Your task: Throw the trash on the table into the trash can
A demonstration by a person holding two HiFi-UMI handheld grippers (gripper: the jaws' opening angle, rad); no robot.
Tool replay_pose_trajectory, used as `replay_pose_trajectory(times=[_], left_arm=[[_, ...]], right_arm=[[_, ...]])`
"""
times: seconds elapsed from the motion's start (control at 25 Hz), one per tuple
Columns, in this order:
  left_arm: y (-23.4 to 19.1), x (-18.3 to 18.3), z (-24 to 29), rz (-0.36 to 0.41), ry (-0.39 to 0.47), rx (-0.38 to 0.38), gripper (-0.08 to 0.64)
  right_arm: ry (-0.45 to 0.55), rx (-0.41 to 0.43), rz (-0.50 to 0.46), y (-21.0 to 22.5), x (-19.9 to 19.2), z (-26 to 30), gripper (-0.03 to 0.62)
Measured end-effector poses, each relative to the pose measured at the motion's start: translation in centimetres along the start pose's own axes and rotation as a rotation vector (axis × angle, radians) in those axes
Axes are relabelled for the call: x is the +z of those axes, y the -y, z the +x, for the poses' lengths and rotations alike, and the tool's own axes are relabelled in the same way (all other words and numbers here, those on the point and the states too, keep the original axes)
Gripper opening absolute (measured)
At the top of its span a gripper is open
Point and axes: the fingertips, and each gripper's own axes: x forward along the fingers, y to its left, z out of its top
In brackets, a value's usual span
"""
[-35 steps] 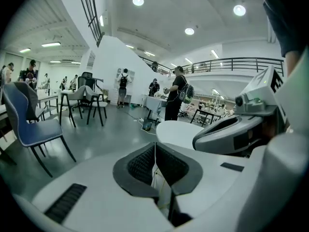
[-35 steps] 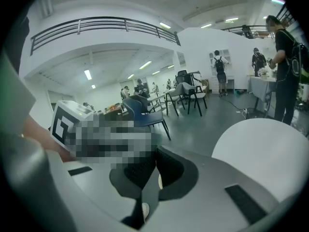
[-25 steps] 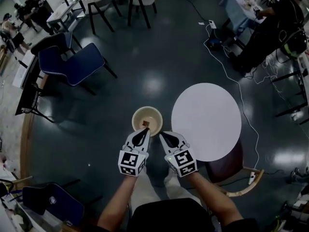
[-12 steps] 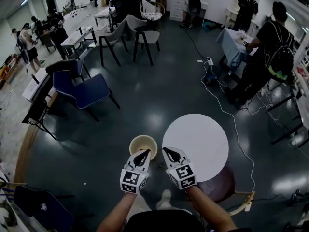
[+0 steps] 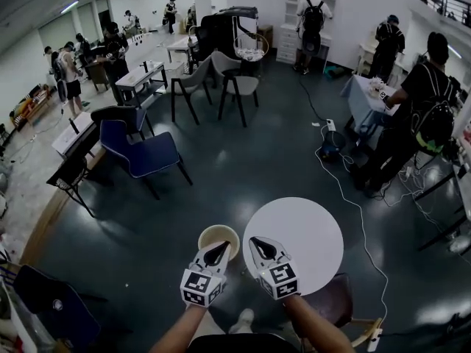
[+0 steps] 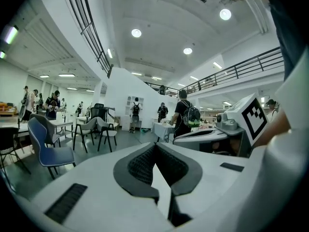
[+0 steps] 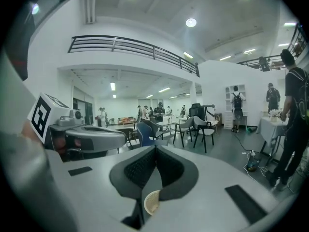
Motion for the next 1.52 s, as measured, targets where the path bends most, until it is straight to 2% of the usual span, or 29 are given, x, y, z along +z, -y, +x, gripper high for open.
replay_pose_trajectory(times=[0.16, 0.4, 0.6, 0.96, 1.24, 1.52], left_arm=[[0.6, 1.5, -0.2, -0.011, 0.013, 0.012, 0.015], [0.1, 3.5, -0.5, 0.026, 0.003, 0.022, 0.015], [0.3, 5.0, -2.4, 0.060, 0.014, -0.010, 0.015], [0.4, 5.8, -10.8, 0.099, 0.029, -0.070, 0.015], [0.1, 6.2, -18.8, 0.113, 0.054, -0.077, 0.015], [1.0, 5.4, -25.4, 0.108, 0.068, -0.097, 0.015]], right_arm=[[0.003, 0.016, 0.003, 0.4, 0.6, -0.9, 0.020], [0.017, 0.015, 0.000, 0.0, 2.2, -1.3, 0.020], [0.038, -0.007, 0.003, -1.9, 3.7, -1.4, 0.020], [0.102, -0.056, 0.033, -9.8, 6.1, -4.0, 0.020], [0.127, -0.079, 0.017, -17.7, 7.4, -6.4, 0.020], [0.156, -0.114, 0.023, -23.6, 7.5, -10.1, 0.020]])
